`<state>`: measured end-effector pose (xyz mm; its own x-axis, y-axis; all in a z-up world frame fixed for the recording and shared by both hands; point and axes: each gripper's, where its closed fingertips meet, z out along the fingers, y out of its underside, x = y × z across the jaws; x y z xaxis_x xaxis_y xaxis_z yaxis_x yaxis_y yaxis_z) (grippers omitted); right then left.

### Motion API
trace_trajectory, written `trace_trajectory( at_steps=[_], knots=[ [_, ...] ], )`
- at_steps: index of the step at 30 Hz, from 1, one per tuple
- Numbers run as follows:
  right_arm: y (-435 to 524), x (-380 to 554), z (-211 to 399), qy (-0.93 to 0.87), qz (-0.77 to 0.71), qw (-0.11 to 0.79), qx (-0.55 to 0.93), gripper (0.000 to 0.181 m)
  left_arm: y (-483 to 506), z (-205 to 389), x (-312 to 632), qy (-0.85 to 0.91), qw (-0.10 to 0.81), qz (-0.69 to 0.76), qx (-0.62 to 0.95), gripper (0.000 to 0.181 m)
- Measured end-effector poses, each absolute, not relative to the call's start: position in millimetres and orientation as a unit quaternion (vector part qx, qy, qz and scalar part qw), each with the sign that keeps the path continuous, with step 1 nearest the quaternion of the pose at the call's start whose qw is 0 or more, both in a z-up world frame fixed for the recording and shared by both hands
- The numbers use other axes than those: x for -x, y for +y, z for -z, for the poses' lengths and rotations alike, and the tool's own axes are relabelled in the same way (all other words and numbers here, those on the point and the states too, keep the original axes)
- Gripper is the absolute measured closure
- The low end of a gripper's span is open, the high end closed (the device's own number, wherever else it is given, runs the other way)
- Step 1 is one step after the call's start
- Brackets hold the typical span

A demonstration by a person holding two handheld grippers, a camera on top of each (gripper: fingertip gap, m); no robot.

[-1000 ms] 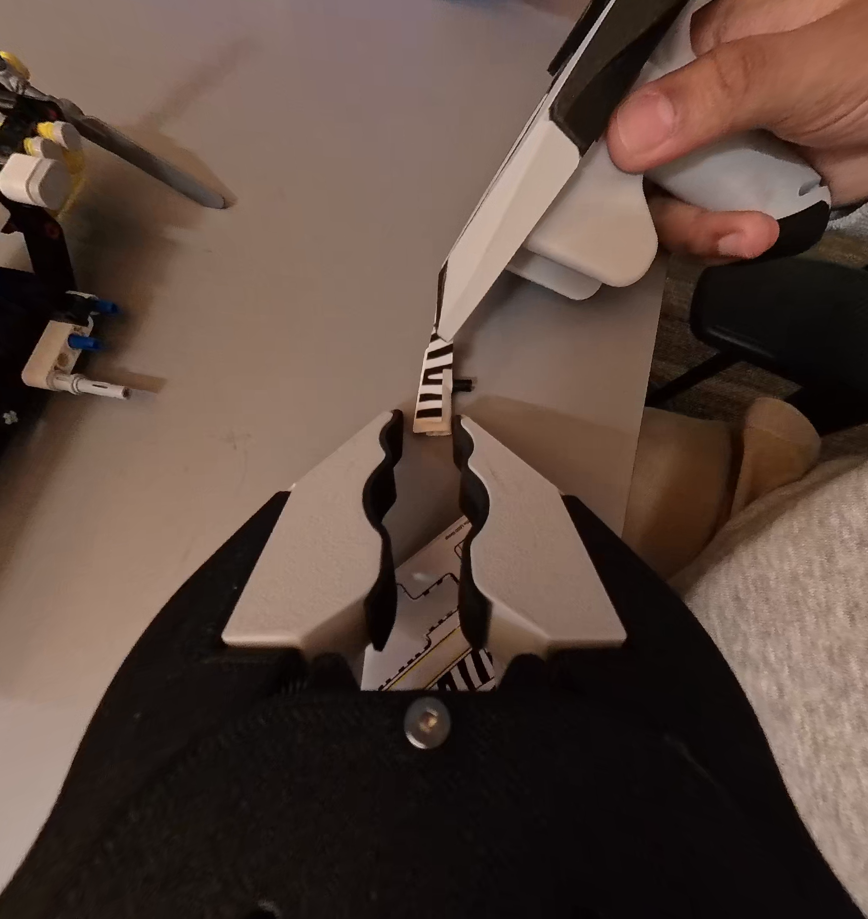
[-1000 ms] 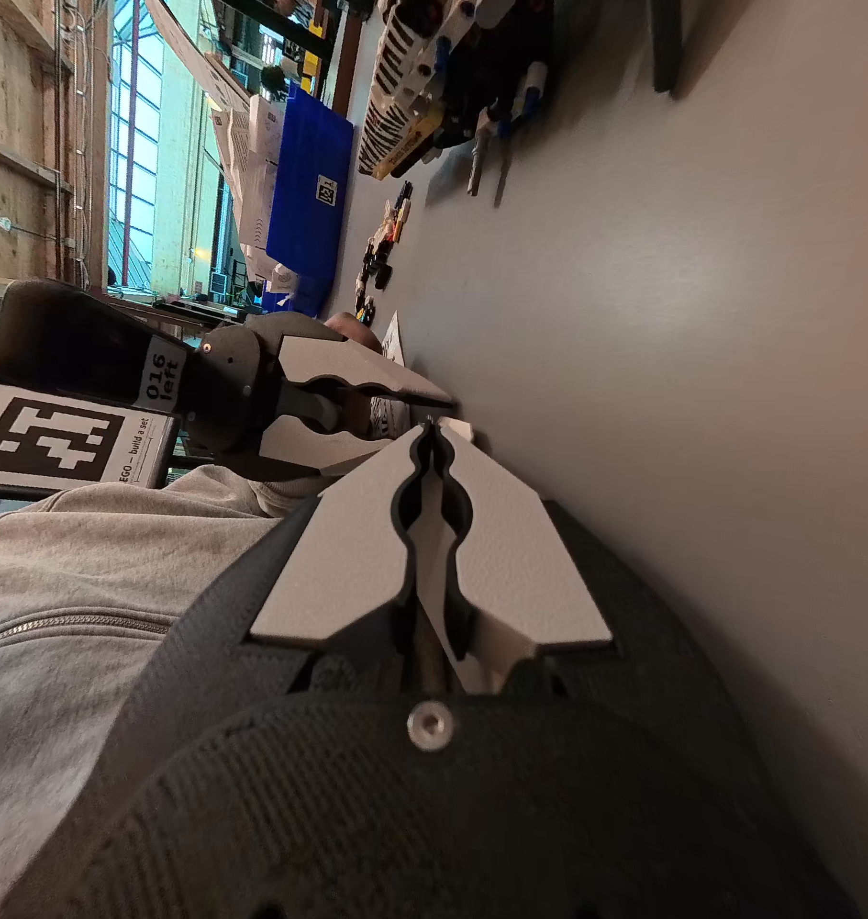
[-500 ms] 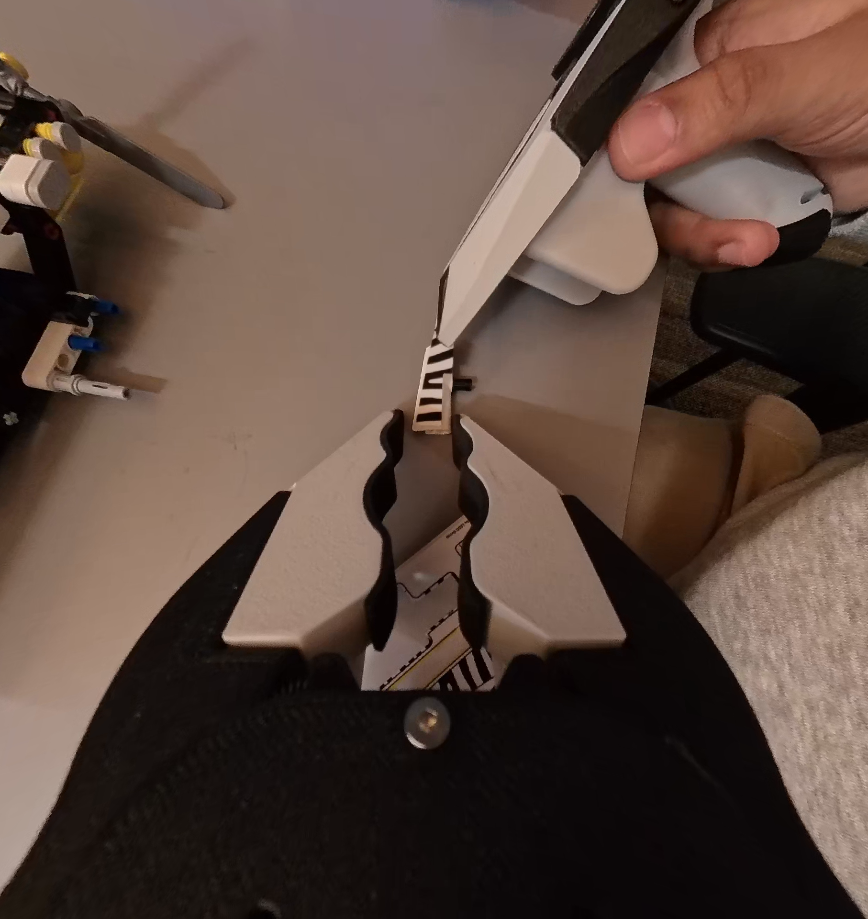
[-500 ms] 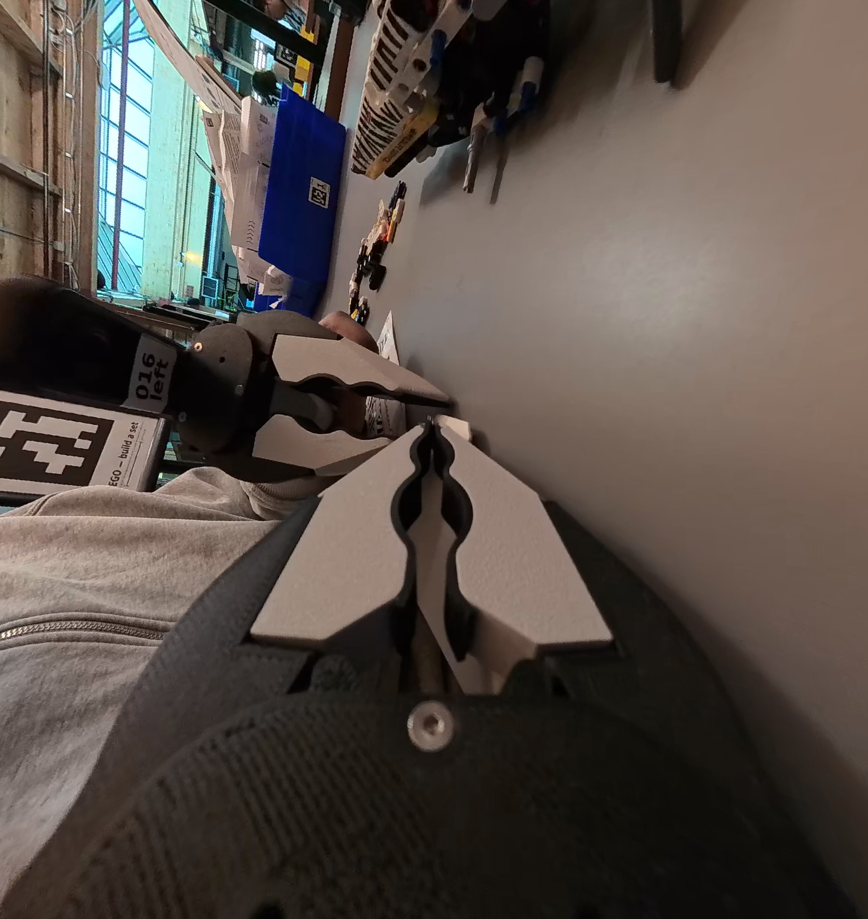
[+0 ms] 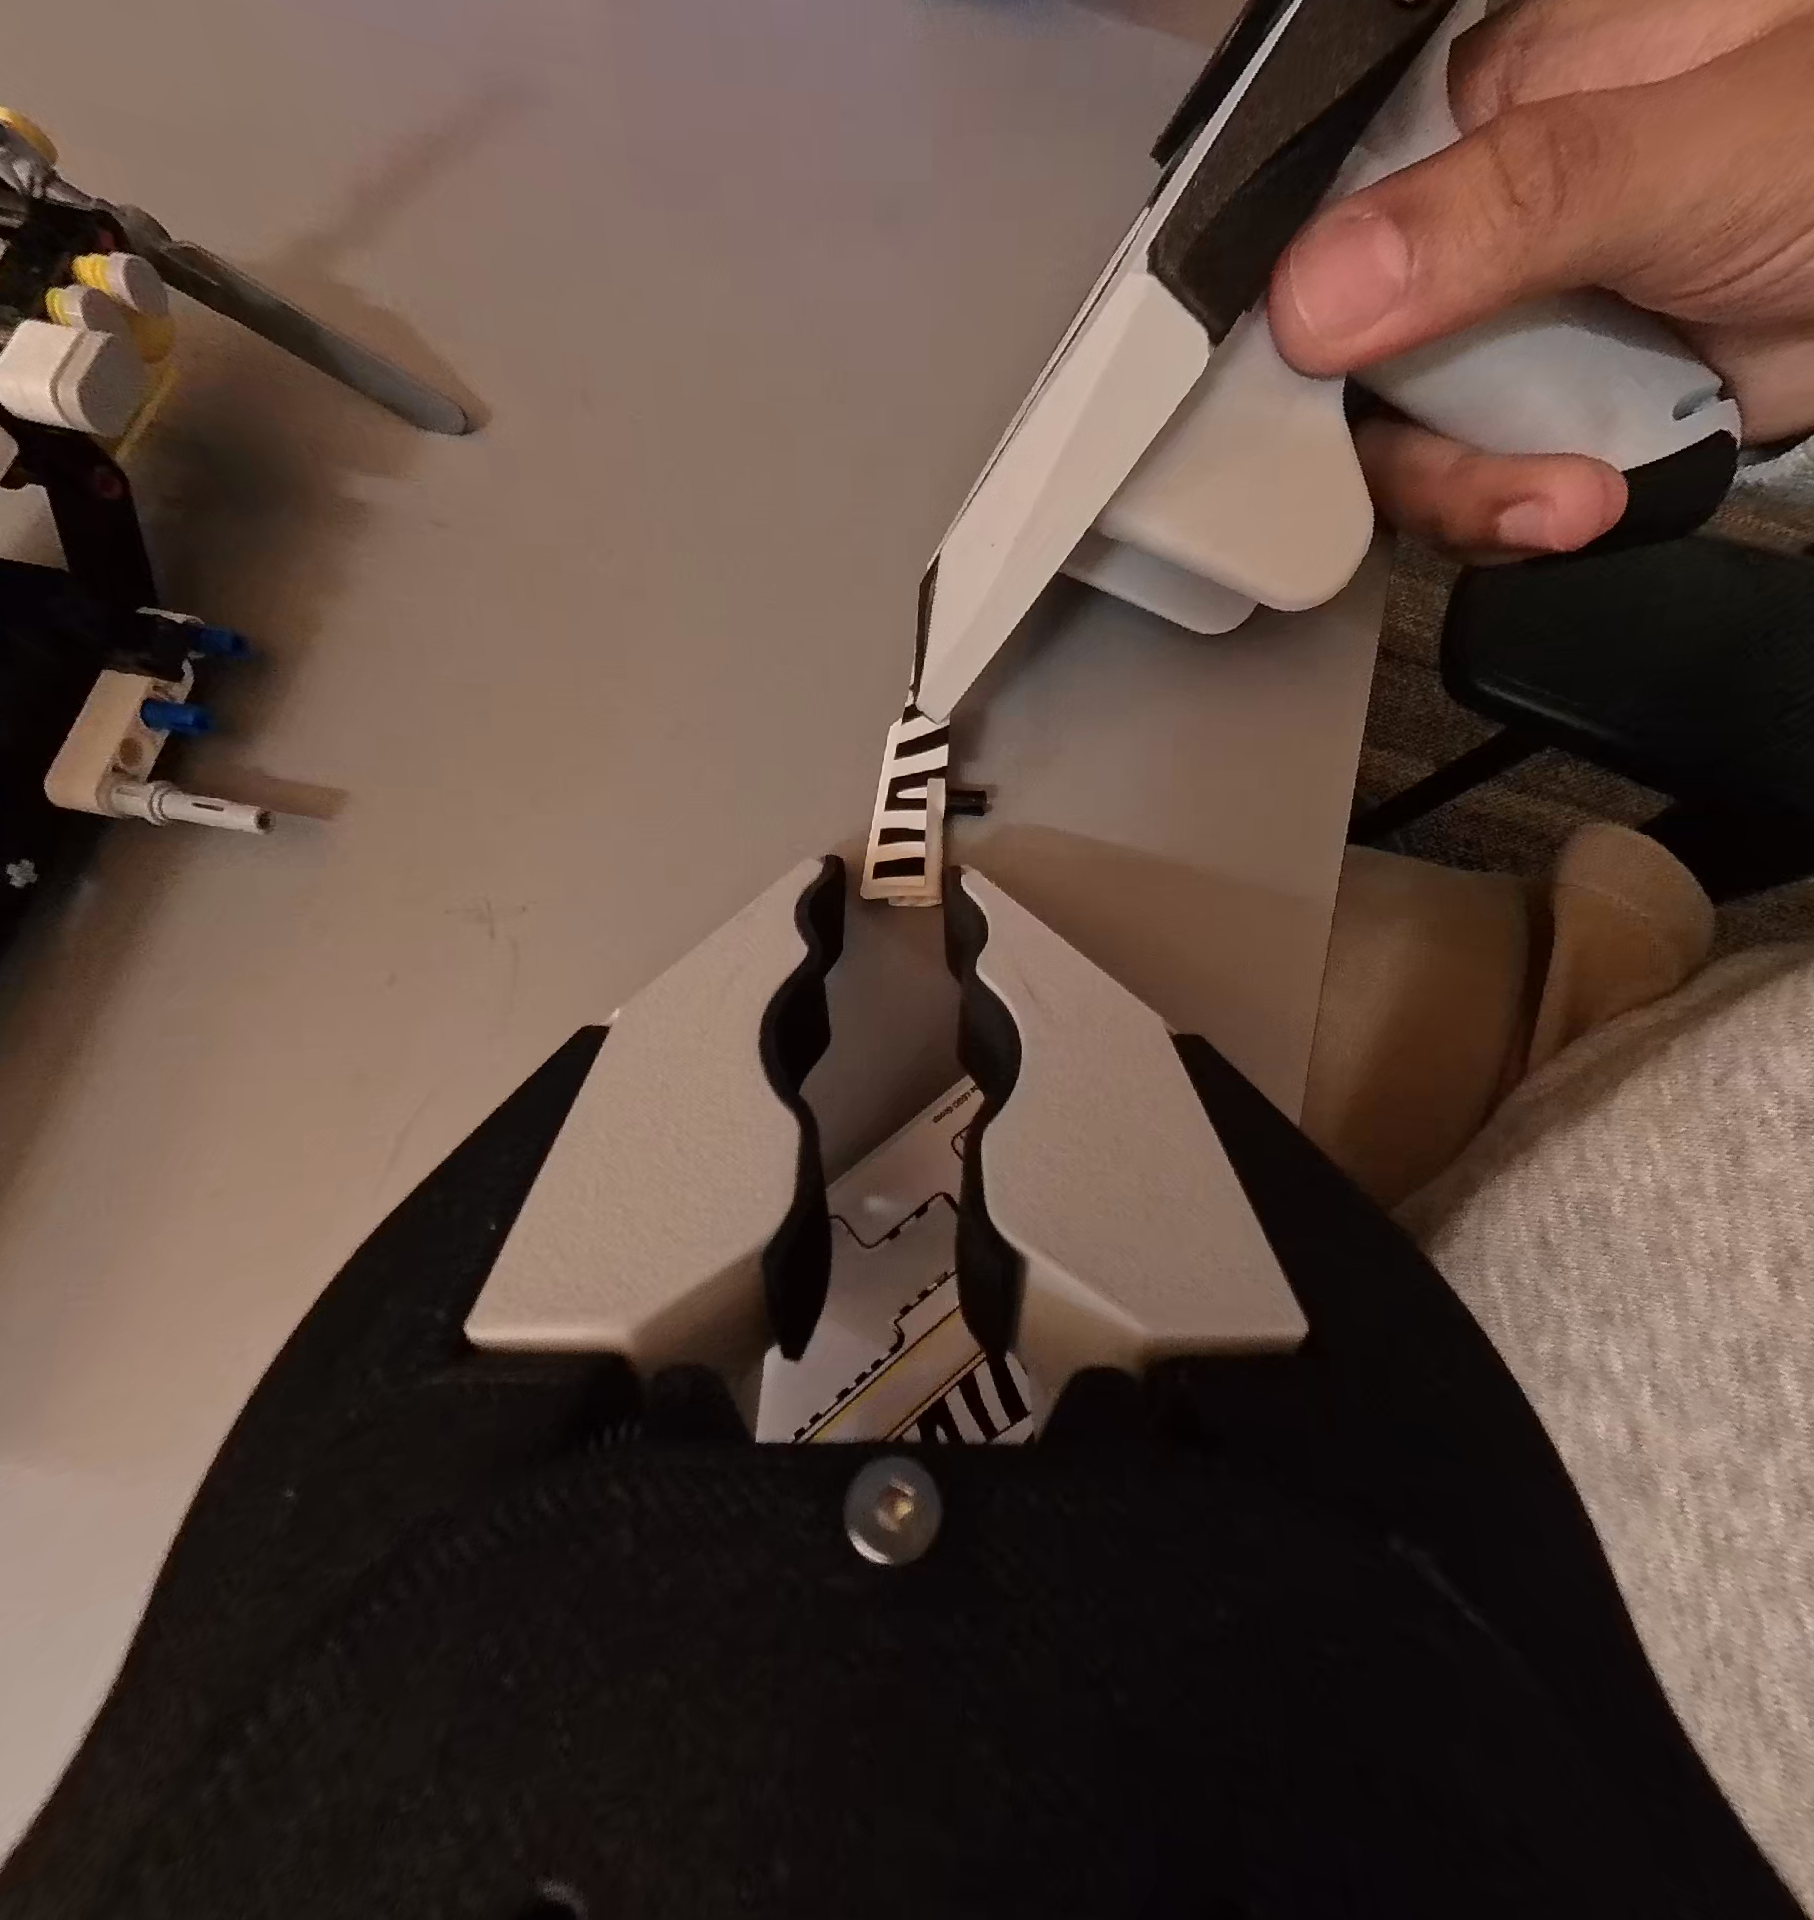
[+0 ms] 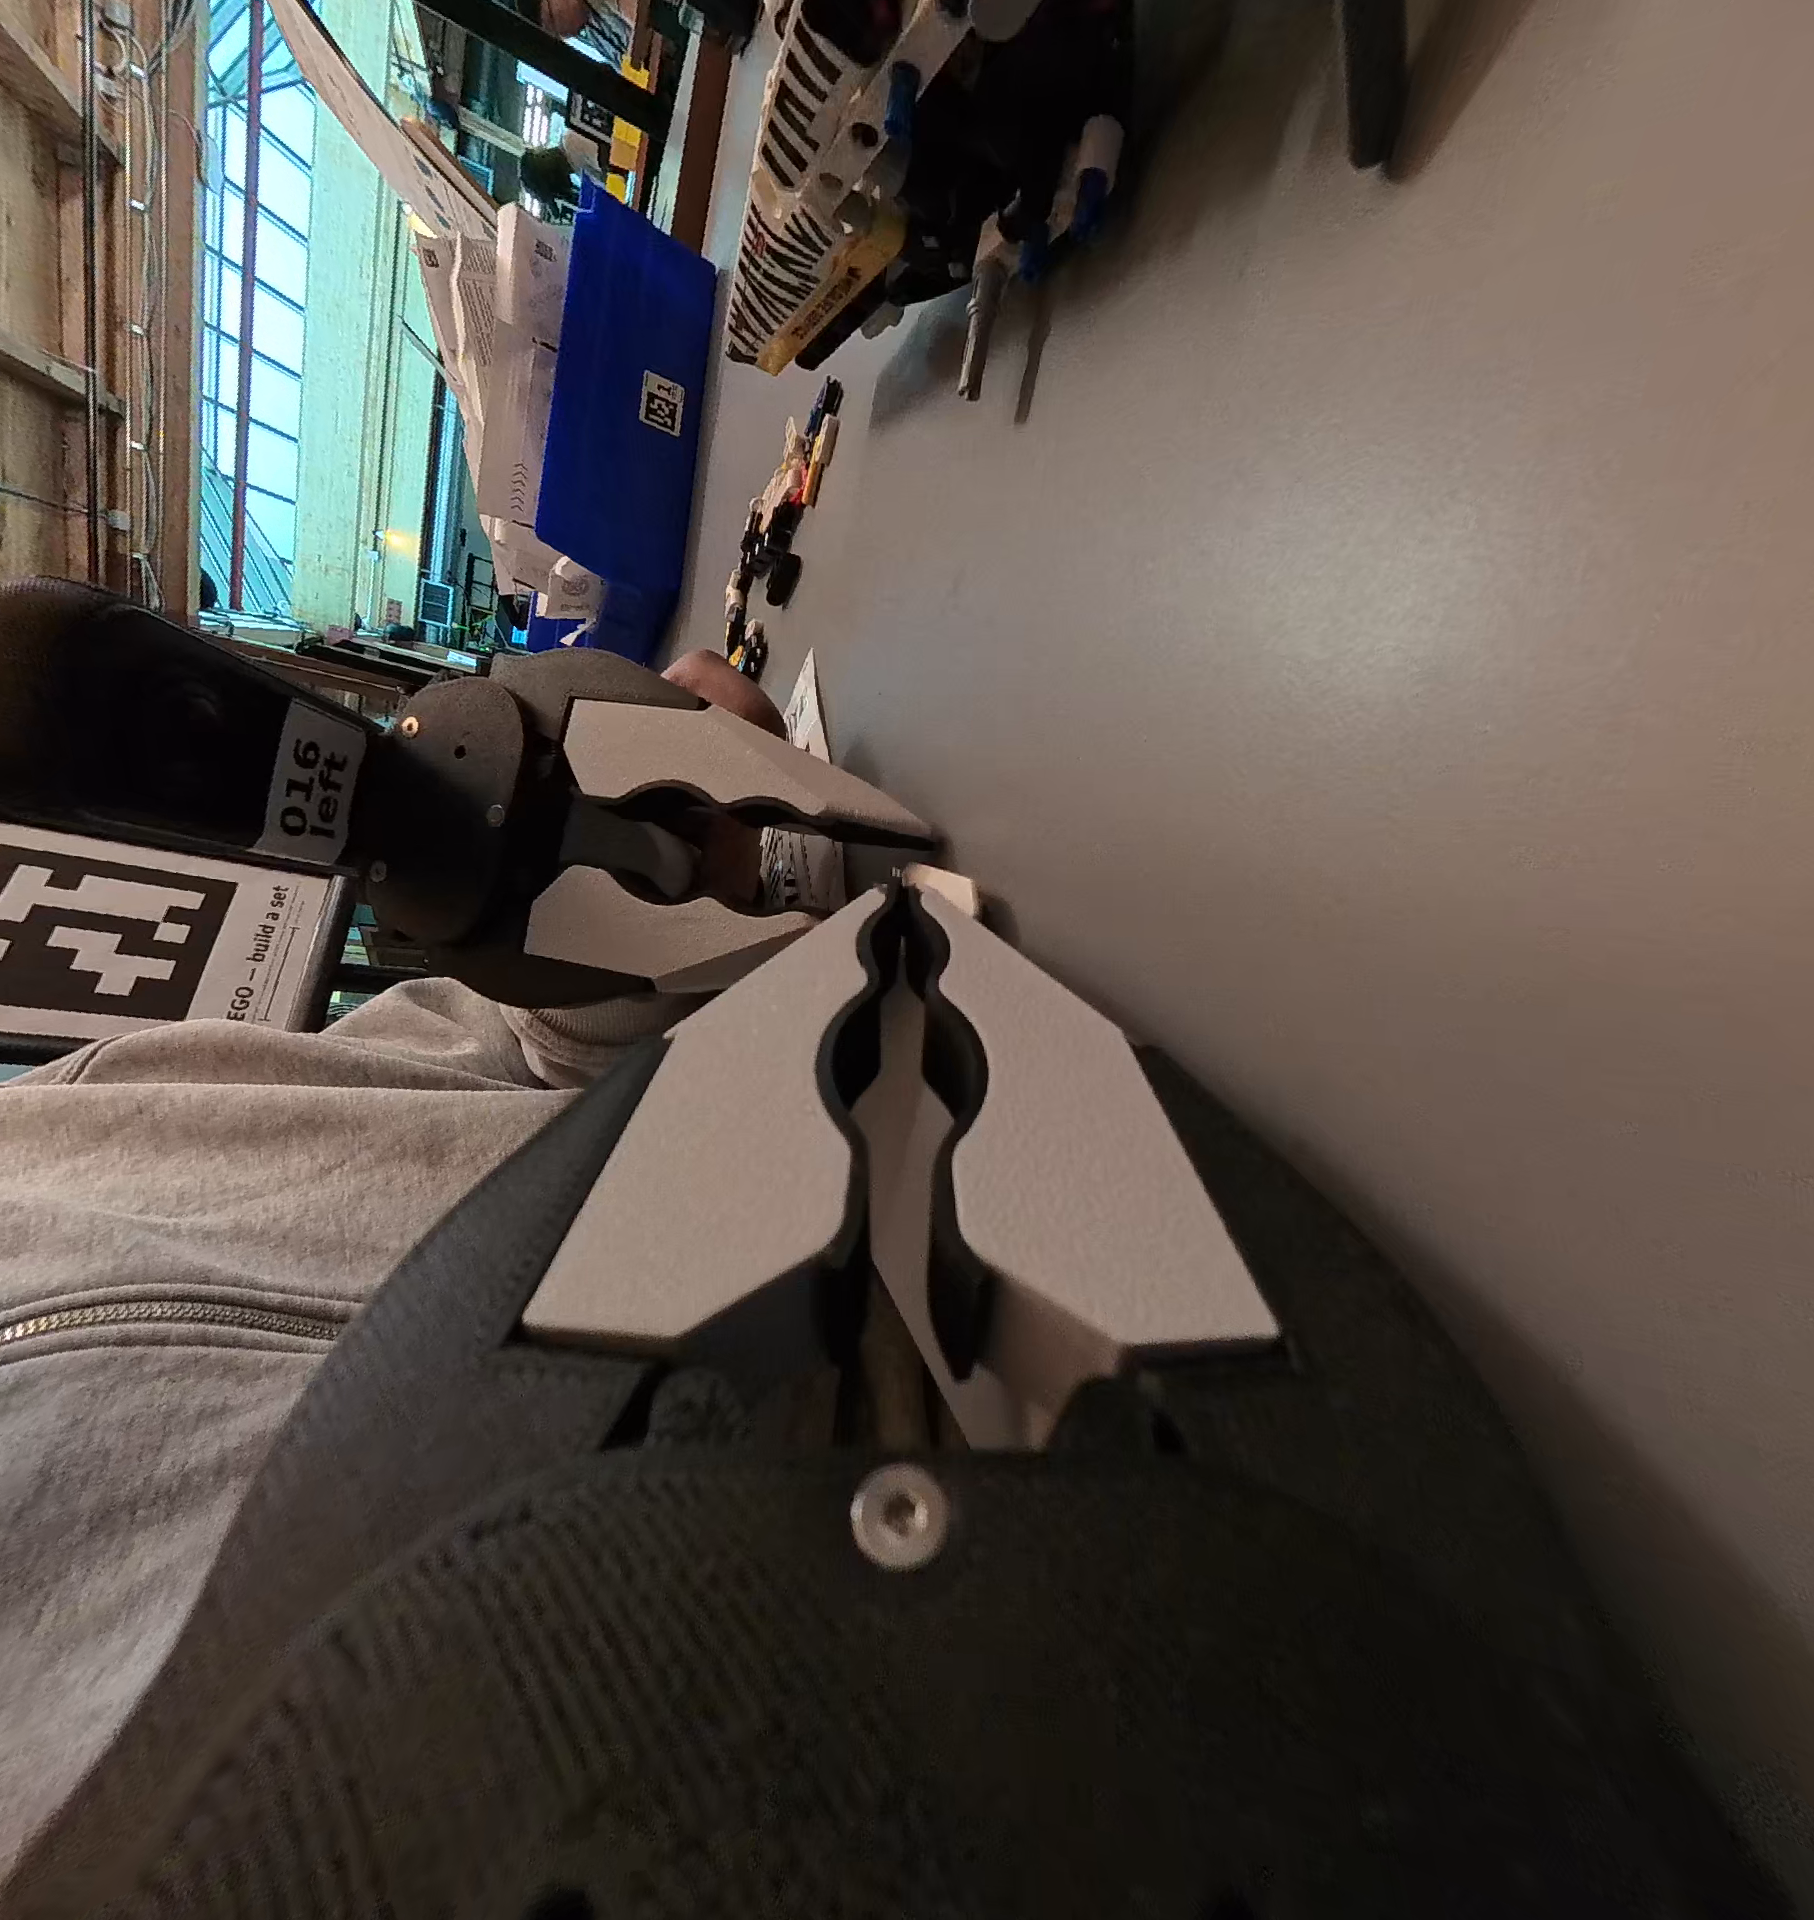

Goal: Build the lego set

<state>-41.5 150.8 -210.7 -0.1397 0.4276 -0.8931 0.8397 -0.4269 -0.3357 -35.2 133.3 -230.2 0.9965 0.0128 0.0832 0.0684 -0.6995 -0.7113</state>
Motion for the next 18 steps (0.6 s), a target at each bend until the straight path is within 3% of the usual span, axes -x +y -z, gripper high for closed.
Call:
trace_trajectory(
  at_steps=[18],
  knots=[
    [151.2, 41.5, 212.5, 0.504, 0.557, 0.184, -0.634, 0.181, 133.1, 229.7, 35.2, -0.023, 0.387, 0.038, 0.921, 0.163]
  ],
)
